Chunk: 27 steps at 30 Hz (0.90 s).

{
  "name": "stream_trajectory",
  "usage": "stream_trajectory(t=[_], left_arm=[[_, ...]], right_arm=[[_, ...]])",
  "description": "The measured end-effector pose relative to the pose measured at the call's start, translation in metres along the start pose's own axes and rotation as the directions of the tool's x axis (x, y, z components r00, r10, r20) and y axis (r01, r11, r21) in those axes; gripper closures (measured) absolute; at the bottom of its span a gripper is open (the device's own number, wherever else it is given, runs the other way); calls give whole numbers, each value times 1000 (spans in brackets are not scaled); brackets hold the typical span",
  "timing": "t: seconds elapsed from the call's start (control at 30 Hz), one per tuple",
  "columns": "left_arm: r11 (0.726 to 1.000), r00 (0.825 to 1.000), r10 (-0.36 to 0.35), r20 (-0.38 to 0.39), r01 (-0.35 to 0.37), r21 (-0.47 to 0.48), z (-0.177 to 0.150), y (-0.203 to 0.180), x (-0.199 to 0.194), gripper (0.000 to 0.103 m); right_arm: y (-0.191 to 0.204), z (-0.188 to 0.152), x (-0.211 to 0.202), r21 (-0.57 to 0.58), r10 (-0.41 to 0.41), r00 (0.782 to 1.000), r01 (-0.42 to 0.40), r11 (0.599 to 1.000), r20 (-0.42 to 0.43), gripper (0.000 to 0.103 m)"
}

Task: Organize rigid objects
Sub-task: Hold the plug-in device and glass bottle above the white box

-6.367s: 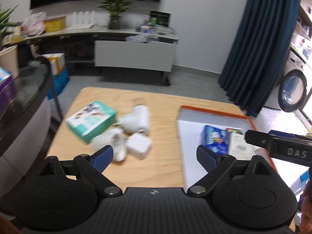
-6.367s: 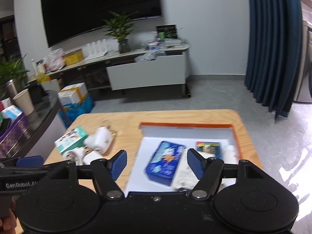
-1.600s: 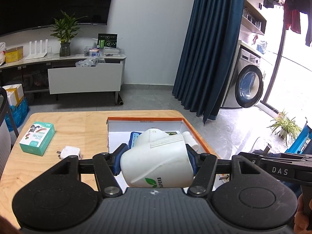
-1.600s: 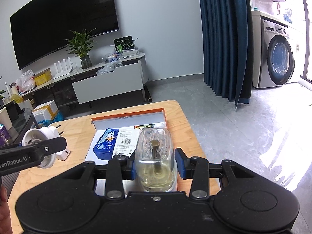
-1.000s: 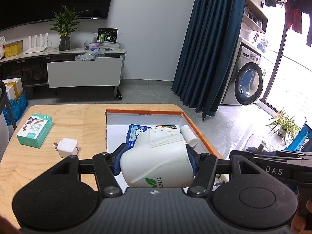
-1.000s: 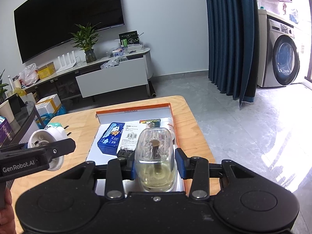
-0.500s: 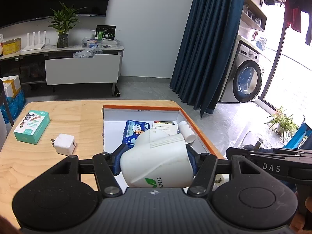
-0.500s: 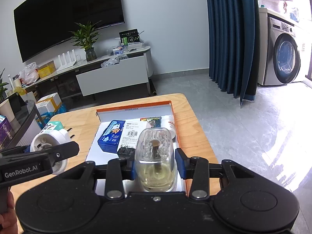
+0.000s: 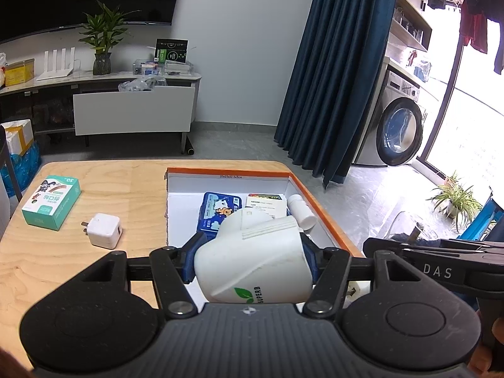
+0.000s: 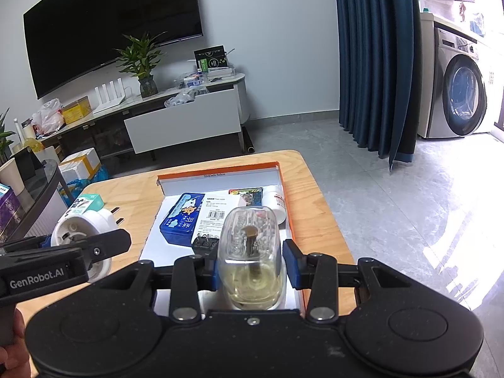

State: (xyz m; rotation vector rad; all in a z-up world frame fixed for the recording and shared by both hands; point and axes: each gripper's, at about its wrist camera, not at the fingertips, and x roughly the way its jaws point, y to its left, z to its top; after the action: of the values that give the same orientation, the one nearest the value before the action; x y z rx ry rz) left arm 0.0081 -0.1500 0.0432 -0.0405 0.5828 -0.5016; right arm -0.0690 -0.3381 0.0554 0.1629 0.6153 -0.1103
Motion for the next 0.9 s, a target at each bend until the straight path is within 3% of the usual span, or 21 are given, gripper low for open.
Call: stream_trajectory(t=[0.9], left_arm=[[1000,1000,-5,0,5,1,-1,0,-1,41]], right_arm=[[-1,1,0,-2,2,1000,-2,1000,1,55]])
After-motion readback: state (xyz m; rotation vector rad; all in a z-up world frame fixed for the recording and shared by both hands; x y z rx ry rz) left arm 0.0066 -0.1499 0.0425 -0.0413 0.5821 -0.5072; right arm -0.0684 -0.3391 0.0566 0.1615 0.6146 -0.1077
